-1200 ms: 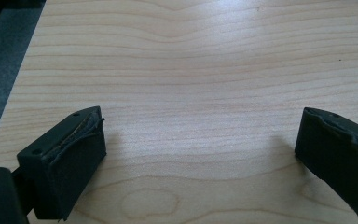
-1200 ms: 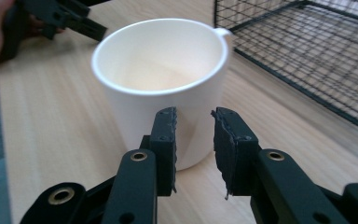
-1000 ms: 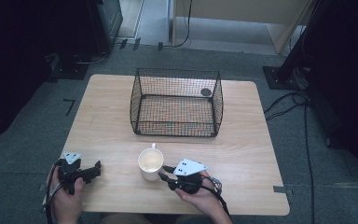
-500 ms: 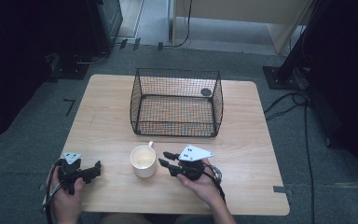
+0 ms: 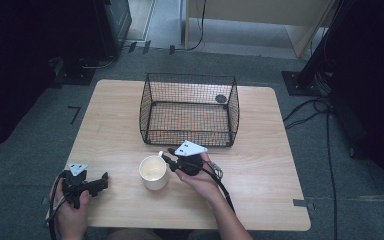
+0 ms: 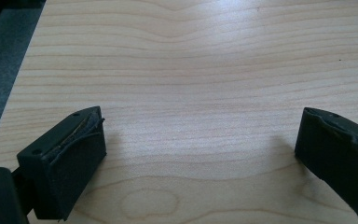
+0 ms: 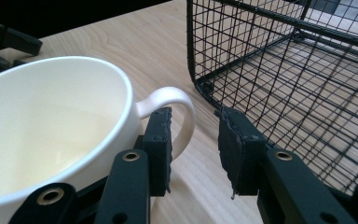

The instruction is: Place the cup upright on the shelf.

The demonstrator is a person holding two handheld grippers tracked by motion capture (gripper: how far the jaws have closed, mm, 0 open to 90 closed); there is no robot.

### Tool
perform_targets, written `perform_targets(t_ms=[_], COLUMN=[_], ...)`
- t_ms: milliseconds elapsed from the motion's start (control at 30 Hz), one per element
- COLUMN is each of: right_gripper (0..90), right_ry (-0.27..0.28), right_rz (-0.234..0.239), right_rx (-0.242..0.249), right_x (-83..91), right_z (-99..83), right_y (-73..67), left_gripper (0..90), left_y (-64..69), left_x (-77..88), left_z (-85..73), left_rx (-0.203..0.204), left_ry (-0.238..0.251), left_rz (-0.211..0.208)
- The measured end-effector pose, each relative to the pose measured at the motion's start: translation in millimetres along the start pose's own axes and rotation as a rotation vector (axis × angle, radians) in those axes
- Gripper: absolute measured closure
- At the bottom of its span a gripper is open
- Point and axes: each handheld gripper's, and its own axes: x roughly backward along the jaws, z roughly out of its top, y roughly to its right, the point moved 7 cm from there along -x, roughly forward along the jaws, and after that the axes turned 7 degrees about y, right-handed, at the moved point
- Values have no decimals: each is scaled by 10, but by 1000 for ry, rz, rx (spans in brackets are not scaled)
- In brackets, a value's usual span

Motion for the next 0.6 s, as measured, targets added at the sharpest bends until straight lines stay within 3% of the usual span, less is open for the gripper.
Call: perform_targets(t_ms=[133,267,333,467,600], right_gripper=[714,827,839,833,794], right_ry=[-15,5,3,22,22], right_rz=[-14,-9,-23,-56,-91], right_rx=[37,13,21,-6,-3], right_x=[-98,-120,-113,18,216], right_z=[-21,-5,-11,-21,-102], right_y=[6,-1,0,9,77], left_gripper=[19,19,19,19,19], left_y=[0,1,1,0,1], left_x=[0,0,0,0,0], left_z=[0,0,0,0,1], left_rx=[0,0,0,0,0], left_ry=[0,0,0,0,0], left_rz=[0,0,0,0,0])
